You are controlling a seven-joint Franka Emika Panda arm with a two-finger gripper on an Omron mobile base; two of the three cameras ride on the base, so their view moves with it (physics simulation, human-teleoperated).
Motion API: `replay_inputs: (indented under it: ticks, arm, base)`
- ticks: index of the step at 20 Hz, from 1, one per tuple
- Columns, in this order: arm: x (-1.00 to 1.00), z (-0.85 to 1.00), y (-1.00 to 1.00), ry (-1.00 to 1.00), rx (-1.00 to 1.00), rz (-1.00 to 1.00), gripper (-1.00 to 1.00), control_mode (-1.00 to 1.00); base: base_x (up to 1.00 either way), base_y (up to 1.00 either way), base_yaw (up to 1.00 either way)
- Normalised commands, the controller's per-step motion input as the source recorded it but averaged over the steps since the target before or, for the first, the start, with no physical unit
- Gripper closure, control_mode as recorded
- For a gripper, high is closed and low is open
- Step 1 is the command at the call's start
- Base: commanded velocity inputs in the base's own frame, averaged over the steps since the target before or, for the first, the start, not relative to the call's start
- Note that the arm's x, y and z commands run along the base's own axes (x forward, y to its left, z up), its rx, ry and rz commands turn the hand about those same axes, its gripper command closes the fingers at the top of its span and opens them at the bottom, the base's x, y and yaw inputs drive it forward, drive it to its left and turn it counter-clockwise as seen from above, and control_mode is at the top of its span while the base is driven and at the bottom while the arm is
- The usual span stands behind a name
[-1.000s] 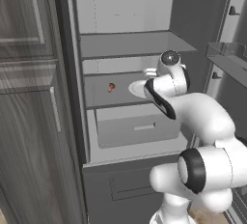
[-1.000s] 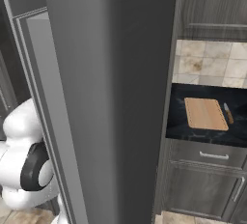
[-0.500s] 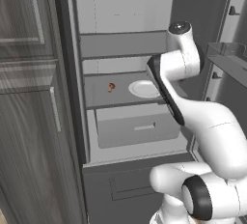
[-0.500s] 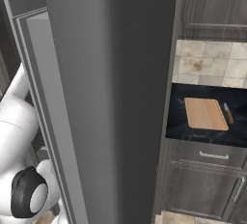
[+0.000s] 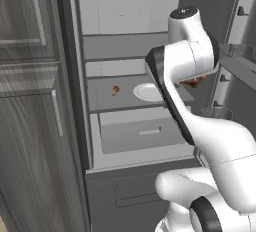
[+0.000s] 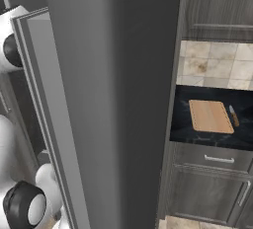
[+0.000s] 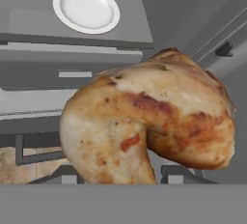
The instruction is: Retrieve the chicken drumstick from the fridge and place it on the cutting board.
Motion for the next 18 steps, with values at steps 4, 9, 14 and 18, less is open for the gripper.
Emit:
replay_inputs:
  ticks: [4, 9, 14, 18]
  arm:
    - [-1.00, 0.00, 0.18, -0.31, -0.02, 0.18, 1.00, -1.00]
    - [-0.97, 0.00, 0.02, -0.79, 0.00, 0.07, 1.00, -1.00]
    - [-0.09, 0.00, 0.00, -0.13, 0.00, 0.00, 1.00, -1.00]
    - [-0.46, -0.07, 0.00, 0.00, 0.00, 0.03, 1.00, 1.00]
  base:
    - [0.00, 0.00, 0.00]
    - [0.00, 0.00, 0.00]
    - [0.00, 0.00, 0.00]
    - [-0.25, 0.00, 0.02]
